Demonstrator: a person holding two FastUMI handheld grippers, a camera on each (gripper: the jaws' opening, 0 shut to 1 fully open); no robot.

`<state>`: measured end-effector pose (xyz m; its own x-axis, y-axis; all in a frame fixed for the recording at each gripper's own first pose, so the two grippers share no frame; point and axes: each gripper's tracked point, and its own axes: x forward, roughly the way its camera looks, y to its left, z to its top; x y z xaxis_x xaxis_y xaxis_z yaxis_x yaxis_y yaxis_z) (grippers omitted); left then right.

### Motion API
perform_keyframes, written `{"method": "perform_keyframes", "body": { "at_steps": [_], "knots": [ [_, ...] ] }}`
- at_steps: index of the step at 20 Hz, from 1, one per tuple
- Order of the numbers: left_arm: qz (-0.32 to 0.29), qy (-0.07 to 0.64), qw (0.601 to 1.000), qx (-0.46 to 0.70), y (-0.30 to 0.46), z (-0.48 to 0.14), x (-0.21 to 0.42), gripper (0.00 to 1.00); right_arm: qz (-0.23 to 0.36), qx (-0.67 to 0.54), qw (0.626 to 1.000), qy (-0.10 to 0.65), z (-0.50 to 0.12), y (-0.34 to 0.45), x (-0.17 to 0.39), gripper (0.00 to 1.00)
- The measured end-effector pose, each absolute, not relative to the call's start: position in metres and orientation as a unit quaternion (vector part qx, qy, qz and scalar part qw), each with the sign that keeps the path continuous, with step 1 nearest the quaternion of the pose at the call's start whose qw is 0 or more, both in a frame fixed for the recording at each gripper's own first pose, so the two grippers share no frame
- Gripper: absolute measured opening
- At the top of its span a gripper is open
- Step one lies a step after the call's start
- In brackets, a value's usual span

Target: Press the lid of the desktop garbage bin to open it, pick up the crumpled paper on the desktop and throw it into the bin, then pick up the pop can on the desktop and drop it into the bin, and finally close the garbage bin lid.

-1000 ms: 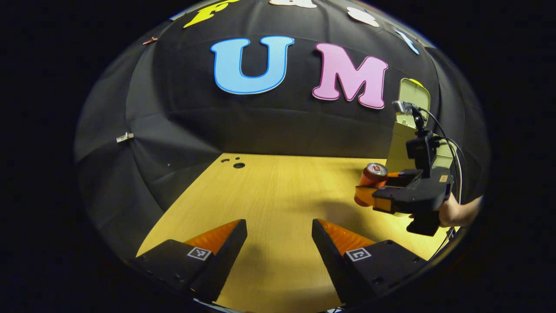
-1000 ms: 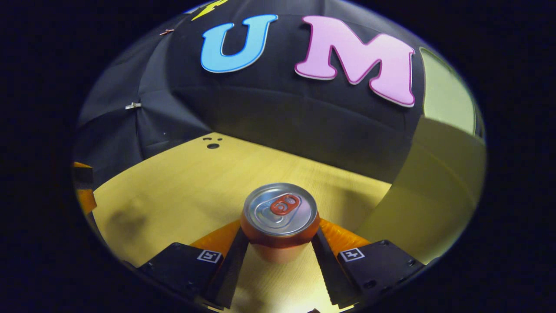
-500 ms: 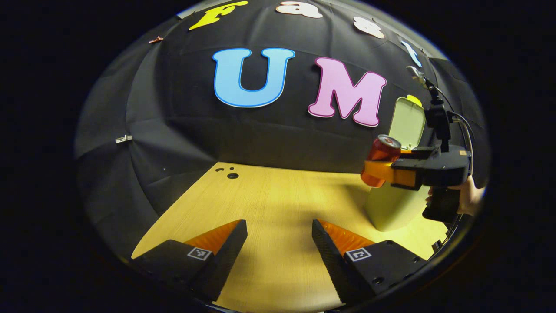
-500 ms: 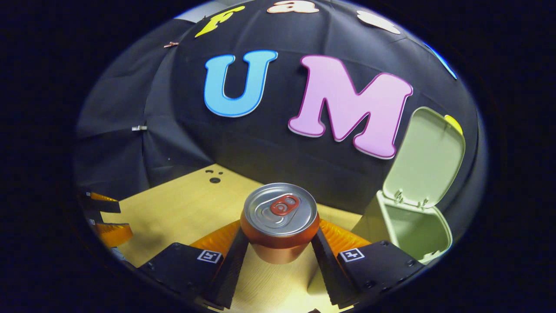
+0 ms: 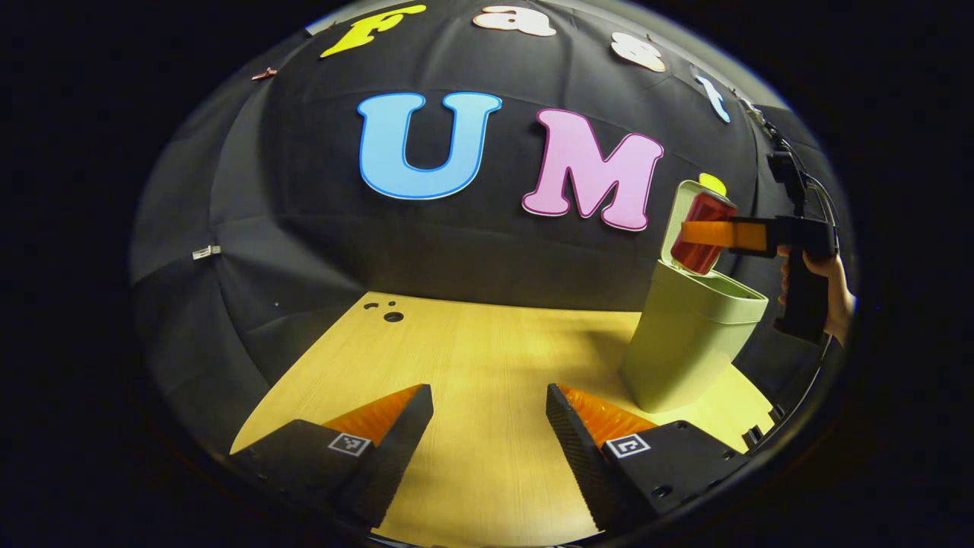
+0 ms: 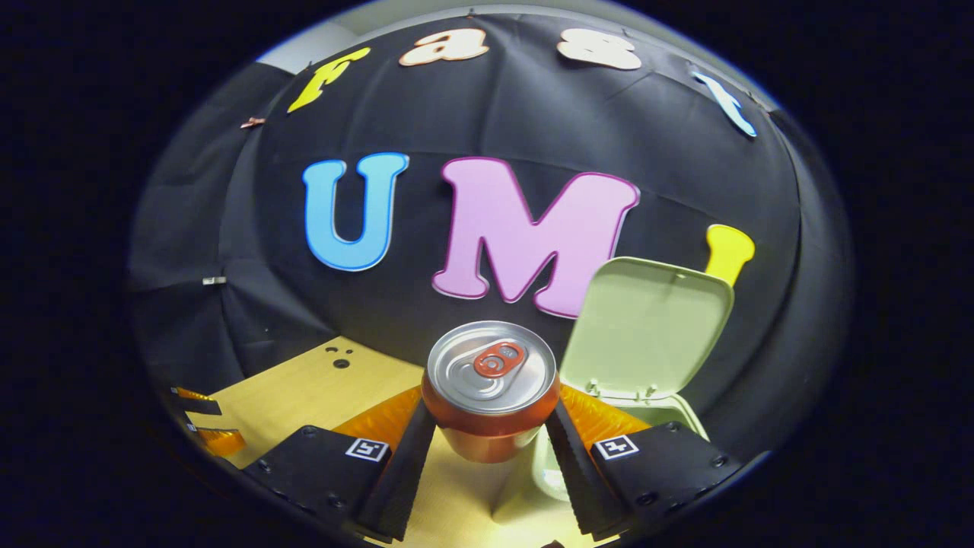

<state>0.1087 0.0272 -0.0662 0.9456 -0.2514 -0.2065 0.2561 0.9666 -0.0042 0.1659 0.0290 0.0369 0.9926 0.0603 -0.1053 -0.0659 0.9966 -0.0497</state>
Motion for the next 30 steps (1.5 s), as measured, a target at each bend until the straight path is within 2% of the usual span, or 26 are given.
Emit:
{"method": "perform_keyframes", "body": {
  "at_steps": [7,14,20,25,27,28,30],
  "knots": [
    [-0.142,0.095,0.985,0.007,-0.012,-0.060,0.110,0.96,-0.022,-0.018,0.998,0.049,0.040,-0.047,0.158,0.82],
    [-0.135,0.104,0.985,0.006,-0.041,-0.070,0.113,0.96,-0.035,-0.026,0.996,0.079,0.007,-0.091,0.169,0.82],
    [-0.102,0.122,0.987,0.018,-0.041,-0.082,0.110,0.96,-0.011,-0.018,0.995,0.098,-0.022,-0.099,0.187,0.83],
    [-0.037,0.155,0.987,0.015,-0.042,-0.110,0.105,0.96,0.021,-0.003,0.995,0.097,-0.036,-0.100,0.205,0.84],
    [-0.019,0.166,0.986,0.003,-0.050,-0.114,0.098,0.96,0.039,0.005,0.994,0.100,-0.041,-0.097,0.207,0.88],
    [-0.016,0.167,0.986,-0.005,-0.056,-0.113,0.096,0.96,0.047,0.007,0.994,0.098,-0.040,-0.096,0.207,0.94],
    [-0.022,0.162,0.986,-0.012,-0.069,-0.108,0.091,0.96,0.051,0.005,0.995,0.089,-0.034,-0.099,0.205,0.98]
  ]
}}
